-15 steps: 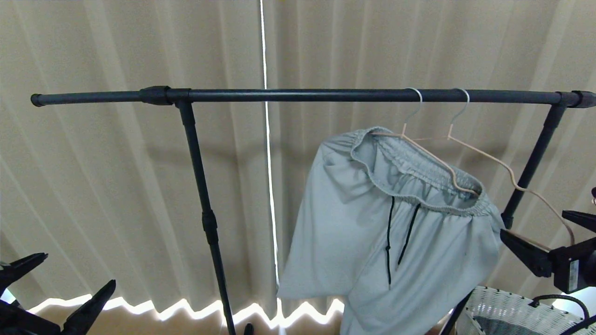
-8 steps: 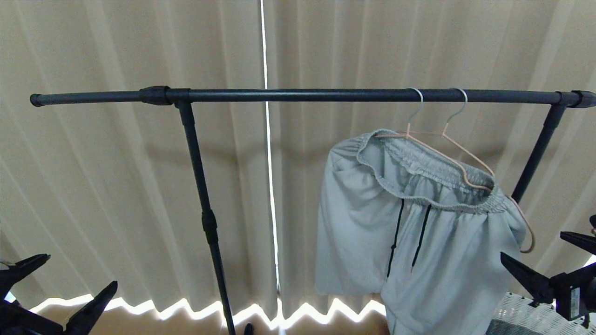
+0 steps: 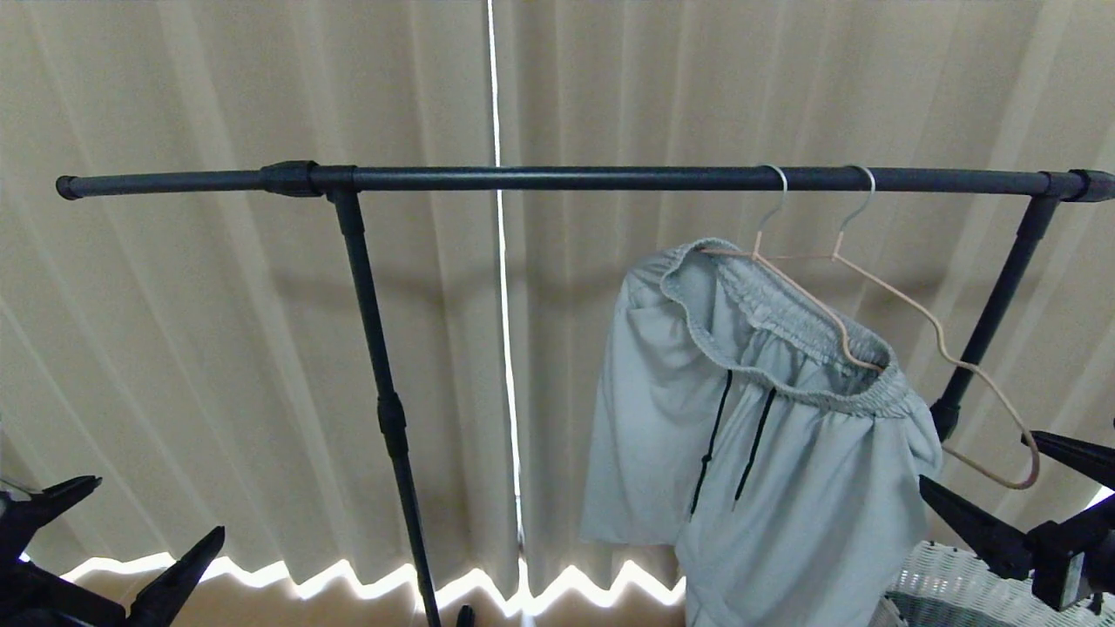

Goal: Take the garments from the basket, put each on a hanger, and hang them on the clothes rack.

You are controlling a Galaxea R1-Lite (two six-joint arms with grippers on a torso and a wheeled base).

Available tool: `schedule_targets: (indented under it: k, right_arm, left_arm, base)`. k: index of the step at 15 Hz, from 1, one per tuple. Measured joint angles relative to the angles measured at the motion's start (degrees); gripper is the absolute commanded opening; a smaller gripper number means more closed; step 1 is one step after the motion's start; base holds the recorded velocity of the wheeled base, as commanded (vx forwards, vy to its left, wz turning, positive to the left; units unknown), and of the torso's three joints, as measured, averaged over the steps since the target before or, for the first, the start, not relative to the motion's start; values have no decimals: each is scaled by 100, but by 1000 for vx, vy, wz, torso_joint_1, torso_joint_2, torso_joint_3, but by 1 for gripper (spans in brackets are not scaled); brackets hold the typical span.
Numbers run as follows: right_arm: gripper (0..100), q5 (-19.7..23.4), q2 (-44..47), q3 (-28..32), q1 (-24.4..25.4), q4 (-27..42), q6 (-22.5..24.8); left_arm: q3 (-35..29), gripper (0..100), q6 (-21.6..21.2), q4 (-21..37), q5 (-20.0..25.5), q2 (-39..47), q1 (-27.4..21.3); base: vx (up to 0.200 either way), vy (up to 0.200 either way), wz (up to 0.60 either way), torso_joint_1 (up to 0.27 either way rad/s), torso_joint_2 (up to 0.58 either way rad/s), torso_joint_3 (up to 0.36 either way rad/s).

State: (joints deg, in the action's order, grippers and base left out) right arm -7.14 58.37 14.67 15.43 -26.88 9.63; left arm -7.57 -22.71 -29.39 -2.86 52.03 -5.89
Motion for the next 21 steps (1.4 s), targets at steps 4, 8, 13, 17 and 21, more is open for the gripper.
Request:
schedule_targets:
  k: [4,8,13,17,21]
  right_arm:
    - [100,4,4,-177,0,-10,0]
    - [100,6,30,-227,0,-10,-9]
    - [100,23,89,-513,0,0,-514]
    - [100,28,284,-580,-15,-2,-600]
    - [100,11,323,-612,-15,0,-589]
  left_arm:
    - [0,100,0,2,0,0,5]
    - [2,100,22,0,0,0,9]
    - [-22,100,13,-5,-9,-22,9]
    - [13,100,29,6,-15,-32,24]
    - [68,100,-20,5,-9,-35,90]
  base:
    - [0,0,0,0,0,0]
    - [-200,0,0,8,2,1]
    - [-200,0,0,2,3,1]
    - [-200,0,0,2,1,1]
    - [-200,0,0,5,4,4]
